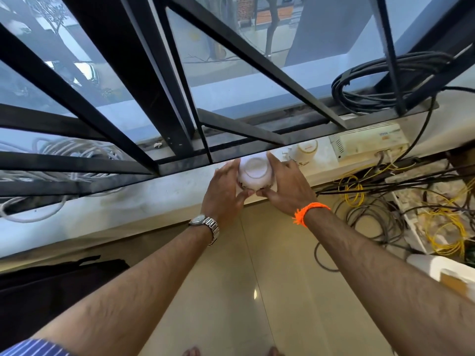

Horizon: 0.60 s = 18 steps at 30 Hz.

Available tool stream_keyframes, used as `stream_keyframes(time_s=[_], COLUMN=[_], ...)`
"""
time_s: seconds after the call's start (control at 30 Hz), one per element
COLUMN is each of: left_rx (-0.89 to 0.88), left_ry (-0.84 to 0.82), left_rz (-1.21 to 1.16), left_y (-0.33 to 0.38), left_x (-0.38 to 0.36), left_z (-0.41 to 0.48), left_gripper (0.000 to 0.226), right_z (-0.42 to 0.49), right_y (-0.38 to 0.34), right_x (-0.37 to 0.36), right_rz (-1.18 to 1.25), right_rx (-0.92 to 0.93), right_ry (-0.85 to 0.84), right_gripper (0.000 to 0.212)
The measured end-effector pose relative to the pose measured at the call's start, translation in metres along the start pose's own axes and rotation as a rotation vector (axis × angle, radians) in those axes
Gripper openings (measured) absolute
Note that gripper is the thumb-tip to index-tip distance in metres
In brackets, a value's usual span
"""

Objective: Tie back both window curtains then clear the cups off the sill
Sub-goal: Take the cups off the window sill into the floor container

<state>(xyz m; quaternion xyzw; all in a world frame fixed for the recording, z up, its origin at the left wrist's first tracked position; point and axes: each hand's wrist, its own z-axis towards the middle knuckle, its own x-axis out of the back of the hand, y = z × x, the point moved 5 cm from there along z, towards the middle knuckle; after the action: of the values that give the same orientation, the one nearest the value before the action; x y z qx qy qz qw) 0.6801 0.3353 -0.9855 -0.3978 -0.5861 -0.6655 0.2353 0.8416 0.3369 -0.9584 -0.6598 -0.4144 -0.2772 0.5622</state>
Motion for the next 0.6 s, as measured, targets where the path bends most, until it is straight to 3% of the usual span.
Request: stream_keyframes(time_s=[0.27,0.4,0.6], left_rx=[0.054,0.145,0.244], left_ry=[-0.087,-0.160,-0.161], left_rz=[-0.047,-0.118,-0.277], left_y=[0.021,0.039,0.069], left_x=[0.024,0.048,0.093], left_z=[-0.044,-0.065,-0.092], left_gripper=[0.078,0.076,0.060], right_z=[-0.034,-0.059,-0.094], right_y=[-0.021,-0.031,-0.058], right_x=[0.024,0.038,0.071], right_rz=[0.091,0.174,0.368], right_rx=[-0.052,-0.113,-0.165], right_ry=[-0.224,-0.232,-0.170], right_gripper=[0.099,0.100,0.067])
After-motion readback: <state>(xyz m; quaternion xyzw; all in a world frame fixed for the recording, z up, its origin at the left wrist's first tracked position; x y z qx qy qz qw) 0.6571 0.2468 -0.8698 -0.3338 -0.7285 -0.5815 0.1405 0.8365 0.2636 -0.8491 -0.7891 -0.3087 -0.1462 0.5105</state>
